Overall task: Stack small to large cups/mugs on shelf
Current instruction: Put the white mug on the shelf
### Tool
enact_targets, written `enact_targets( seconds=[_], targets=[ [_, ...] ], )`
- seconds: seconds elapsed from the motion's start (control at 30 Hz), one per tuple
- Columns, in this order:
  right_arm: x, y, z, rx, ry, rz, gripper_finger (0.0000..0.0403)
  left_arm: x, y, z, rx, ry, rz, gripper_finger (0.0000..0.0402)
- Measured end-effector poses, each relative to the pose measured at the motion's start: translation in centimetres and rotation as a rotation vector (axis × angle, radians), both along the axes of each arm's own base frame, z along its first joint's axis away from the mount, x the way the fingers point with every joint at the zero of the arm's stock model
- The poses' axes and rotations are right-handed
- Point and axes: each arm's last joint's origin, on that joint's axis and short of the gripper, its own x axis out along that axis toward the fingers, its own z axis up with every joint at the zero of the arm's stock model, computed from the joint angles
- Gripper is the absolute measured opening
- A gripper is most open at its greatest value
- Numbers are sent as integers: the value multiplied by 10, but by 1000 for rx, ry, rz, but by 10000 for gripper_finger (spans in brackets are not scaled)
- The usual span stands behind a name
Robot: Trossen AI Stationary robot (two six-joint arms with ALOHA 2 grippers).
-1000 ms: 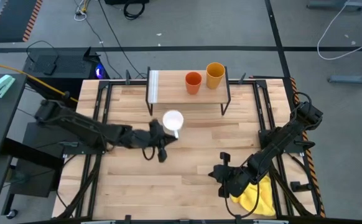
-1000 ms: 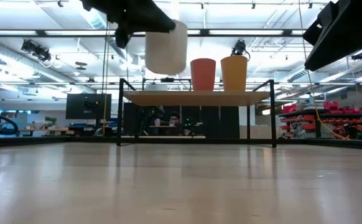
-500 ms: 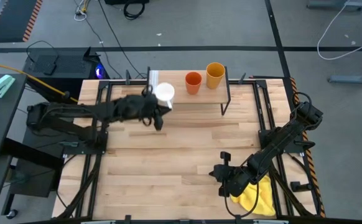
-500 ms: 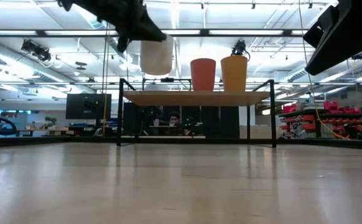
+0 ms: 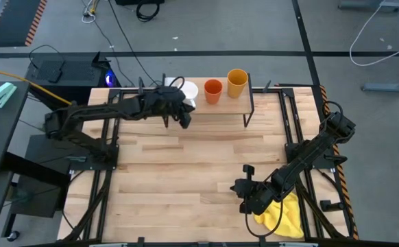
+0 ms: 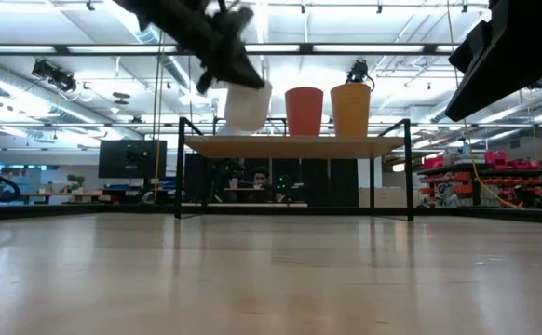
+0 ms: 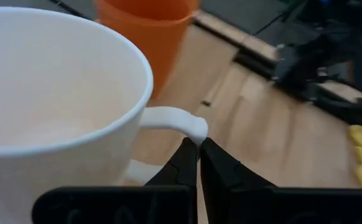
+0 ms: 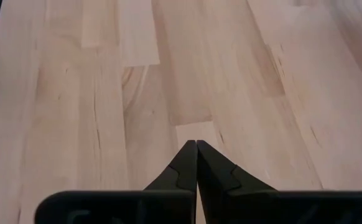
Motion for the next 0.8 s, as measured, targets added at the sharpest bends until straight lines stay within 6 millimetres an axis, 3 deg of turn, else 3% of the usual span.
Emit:
enact_targets(
  seconds=[0.13,0.43,0.8],
  targets=[
    [-1,0,0,-3,5,0,11,9,9,-16,17,-15,1,10],
    [-1,0,0,-5,7,1,10,11,18,-11,51,-99,0,10],
    [-1,0,0,-4,6,1,10,21,21,-30,19,-44,0,10]
  ],
)
